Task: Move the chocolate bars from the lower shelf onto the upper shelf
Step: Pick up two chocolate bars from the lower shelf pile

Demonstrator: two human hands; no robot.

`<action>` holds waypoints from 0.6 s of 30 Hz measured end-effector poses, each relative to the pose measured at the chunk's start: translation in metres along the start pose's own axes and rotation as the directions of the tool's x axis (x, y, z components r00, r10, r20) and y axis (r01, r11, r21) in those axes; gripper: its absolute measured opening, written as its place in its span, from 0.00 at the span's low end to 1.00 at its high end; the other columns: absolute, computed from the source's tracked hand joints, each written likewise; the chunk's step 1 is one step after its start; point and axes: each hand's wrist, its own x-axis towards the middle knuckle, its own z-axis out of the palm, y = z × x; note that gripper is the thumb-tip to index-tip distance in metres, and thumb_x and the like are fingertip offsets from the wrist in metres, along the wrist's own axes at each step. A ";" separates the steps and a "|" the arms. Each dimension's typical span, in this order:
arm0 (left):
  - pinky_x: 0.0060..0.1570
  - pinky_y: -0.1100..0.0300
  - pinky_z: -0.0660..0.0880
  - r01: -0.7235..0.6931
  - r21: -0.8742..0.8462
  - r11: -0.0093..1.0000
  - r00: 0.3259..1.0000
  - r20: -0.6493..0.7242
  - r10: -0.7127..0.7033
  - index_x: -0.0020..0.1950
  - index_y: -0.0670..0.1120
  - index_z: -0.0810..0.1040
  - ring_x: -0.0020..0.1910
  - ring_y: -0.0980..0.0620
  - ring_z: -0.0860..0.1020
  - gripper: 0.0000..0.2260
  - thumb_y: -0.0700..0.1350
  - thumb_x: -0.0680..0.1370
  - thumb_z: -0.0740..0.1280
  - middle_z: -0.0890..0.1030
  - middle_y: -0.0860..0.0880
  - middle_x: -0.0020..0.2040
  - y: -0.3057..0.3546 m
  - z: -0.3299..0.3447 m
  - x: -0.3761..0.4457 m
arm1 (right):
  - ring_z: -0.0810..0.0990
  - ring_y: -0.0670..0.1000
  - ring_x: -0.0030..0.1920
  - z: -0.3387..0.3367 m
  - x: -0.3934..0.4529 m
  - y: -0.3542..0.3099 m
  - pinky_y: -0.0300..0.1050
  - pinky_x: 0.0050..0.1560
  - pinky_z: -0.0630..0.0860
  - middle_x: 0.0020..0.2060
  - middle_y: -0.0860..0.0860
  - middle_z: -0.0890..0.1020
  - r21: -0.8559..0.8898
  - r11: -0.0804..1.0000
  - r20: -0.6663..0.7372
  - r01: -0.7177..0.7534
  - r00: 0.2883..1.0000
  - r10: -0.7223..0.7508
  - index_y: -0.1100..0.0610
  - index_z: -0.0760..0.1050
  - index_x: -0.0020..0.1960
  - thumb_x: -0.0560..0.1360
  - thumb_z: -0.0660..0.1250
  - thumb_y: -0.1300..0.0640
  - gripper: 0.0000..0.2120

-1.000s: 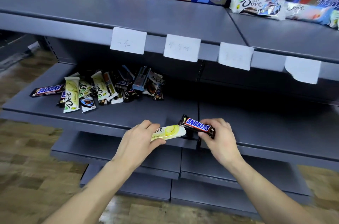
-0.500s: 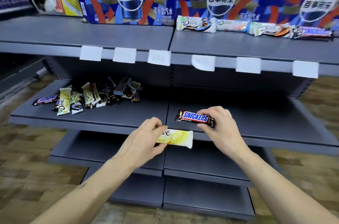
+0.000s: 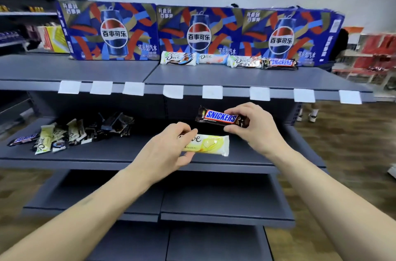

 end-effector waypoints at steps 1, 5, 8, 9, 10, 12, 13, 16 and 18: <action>0.35 0.54 0.79 -0.013 -0.002 1.000 1.000 -0.011 0.013 0.65 0.42 0.76 0.49 0.50 0.77 0.24 0.44 0.70 0.74 0.76 0.47 0.55 0.004 -0.002 0.006 | 0.74 0.42 0.50 -0.009 0.001 0.001 0.32 0.51 0.67 0.47 0.40 0.78 0.005 1.000 -0.015 0.006 1.000 -0.005 0.44 0.81 0.55 0.67 0.79 0.52 0.18; 0.34 0.55 0.78 -0.031 -0.024 0.999 0.997 -0.065 0.030 0.63 0.45 0.77 0.46 0.51 0.77 0.21 0.47 0.71 0.73 0.76 0.50 0.54 0.015 -0.013 0.031 | 0.73 0.40 0.45 -0.040 0.012 0.002 0.29 0.47 0.65 0.46 0.41 0.78 -0.040 0.999 -0.053 0.017 0.998 -0.019 0.48 0.82 0.56 0.67 0.78 0.53 0.18; 0.36 0.55 0.78 -0.034 -0.028 0.999 0.996 -0.083 0.031 0.62 0.46 0.78 0.47 0.51 0.77 0.20 0.47 0.71 0.74 0.77 0.51 0.54 0.016 -0.023 0.051 | 0.75 0.46 0.50 -0.056 0.025 0.003 0.37 0.52 0.68 0.49 0.45 0.79 -0.102 0.994 -0.063 0.036 0.997 -0.043 0.49 0.82 0.57 0.69 0.77 0.54 0.16; 0.36 0.55 0.78 -0.034 -0.026 0.999 0.996 -0.085 0.032 0.62 0.46 0.78 0.46 0.51 0.77 0.20 0.47 0.70 0.74 0.77 0.51 0.54 0.016 -0.027 0.057 | 0.75 0.47 0.51 -0.060 0.031 0.003 0.39 0.54 0.70 0.50 0.45 0.79 -0.119 0.992 -0.072 0.040 0.996 -0.049 0.49 0.81 0.57 0.70 0.77 0.54 0.16; 0.36 0.55 0.78 -0.036 -0.024 0.999 0.996 -0.085 0.034 0.61 0.46 0.79 0.46 0.51 0.77 0.20 0.47 0.70 0.75 0.77 0.51 0.53 0.014 -0.030 0.063 | 0.75 0.47 0.52 -0.064 0.036 0.003 0.41 0.55 0.71 0.50 0.45 0.79 -0.127 0.991 -0.080 0.040 0.995 -0.050 0.48 0.81 0.57 0.70 0.77 0.54 0.16; 0.35 0.55 0.78 -0.034 -0.018 0.999 0.996 -0.084 0.032 0.61 0.47 0.79 0.45 0.52 0.77 0.20 0.47 0.70 0.75 0.77 0.52 0.53 0.009 -0.034 0.075 | 0.75 0.47 0.52 -0.068 0.046 0.003 0.42 0.56 0.72 0.50 0.44 0.79 -0.140 0.989 -0.093 0.040 0.994 -0.053 0.48 0.81 0.57 0.70 0.77 0.54 0.16; 0.34 0.55 0.78 -0.028 -0.014 1.000 0.996 -0.083 0.026 0.60 0.47 0.79 0.45 0.53 0.77 0.20 0.48 0.70 0.74 0.77 0.53 0.53 0.006 -0.035 0.081 | 0.75 0.48 0.52 -0.068 0.052 0.002 0.43 0.56 0.72 0.50 0.44 0.79 -0.145 0.988 -0.099 0.044 0.993 -0.059 0.49 0.82 0.57 0.70 0.77 0.54 0.16; 0.35 0.61 0.76 -0.011 -0.007 1.000 0.995 -0.099 0.010 0.60 0.48 0.79 0.45 0.54 0.76 0.19 0.49 0.70 0.74 0.77 0.53 0.52 -0.006 -0.034 0.096 | 0.76 0.47 0.49 -0.065 0.069 0.001 0.42 0.54 0.73 0.49 0.45 0.80 -0.138 0.989 -0.110 0.042 0.992 -0.058 0.50 0.82 0.56 0.69 0.76 0.57 0.16; 0.36 0.61 0.75 -0.002 -0.015 1.000 0.994 -0.108 0.000 0.60 0.48 0.80 0.46 0.53 0.77 0.19 0.49 0.70 0.74 0.77 0.54 0.52 -0.017 -0.032 0.103 | 0.76 0.44 0.46 -0.061 0.081 0.001 0.36 0.51 0.72 0.48 0.44 0.80 -0.134 0.990 -0.107 0.029 0.993 -0.044 0.49 0.82 0.55 0.69 0.76 0.58 0.15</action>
